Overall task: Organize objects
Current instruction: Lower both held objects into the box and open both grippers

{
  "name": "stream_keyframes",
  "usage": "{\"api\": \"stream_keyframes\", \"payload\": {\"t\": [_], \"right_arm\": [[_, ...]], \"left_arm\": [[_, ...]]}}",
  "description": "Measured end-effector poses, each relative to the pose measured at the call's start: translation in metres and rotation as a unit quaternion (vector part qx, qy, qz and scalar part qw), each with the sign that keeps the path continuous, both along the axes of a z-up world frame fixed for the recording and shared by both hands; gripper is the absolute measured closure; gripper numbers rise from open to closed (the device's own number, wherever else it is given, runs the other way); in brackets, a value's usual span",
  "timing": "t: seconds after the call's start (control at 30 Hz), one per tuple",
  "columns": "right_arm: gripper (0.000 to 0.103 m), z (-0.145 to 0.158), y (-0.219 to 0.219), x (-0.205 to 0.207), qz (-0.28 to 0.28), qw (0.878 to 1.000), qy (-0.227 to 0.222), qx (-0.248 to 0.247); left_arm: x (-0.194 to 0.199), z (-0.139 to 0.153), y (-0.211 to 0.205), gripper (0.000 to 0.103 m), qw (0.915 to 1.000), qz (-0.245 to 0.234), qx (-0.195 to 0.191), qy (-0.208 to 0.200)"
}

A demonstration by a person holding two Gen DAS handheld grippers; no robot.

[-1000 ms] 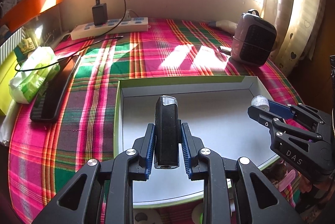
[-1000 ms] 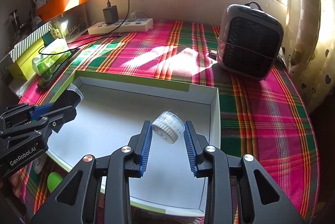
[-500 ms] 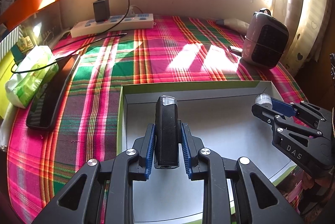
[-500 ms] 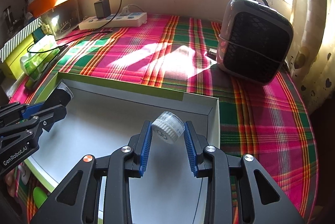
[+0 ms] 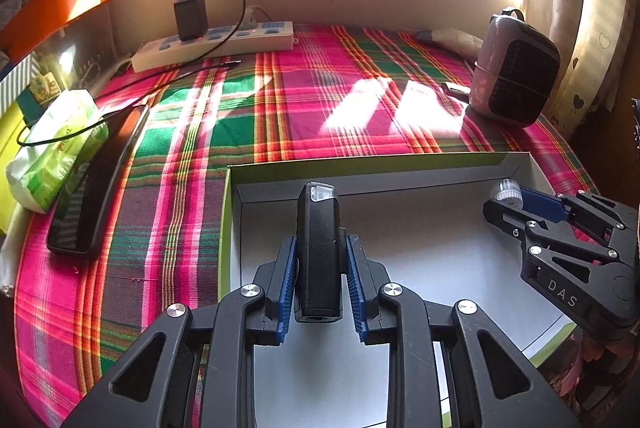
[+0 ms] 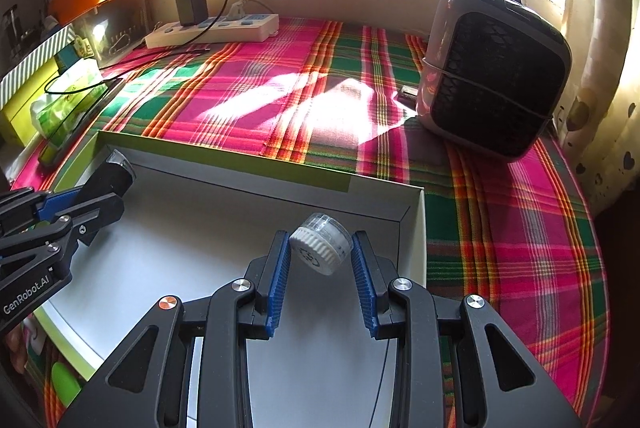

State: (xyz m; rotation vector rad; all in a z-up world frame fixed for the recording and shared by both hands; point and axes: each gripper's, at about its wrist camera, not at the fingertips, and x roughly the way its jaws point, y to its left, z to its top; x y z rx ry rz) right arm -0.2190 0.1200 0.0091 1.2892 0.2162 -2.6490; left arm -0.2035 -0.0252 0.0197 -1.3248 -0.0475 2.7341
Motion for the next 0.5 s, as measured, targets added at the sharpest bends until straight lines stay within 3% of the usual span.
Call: {"api": "stream_keyframes", "payload": {"t": [0.5], "right_arm": [[0.070,-0.0005,-0.0016,-0.0003,-0.001,1.000,-0.002,0.006]], "left_arm": [[-0.0002,-0.0006,0.0008,0.081,1.0000,0.001,-0.003,-0.001]]}}
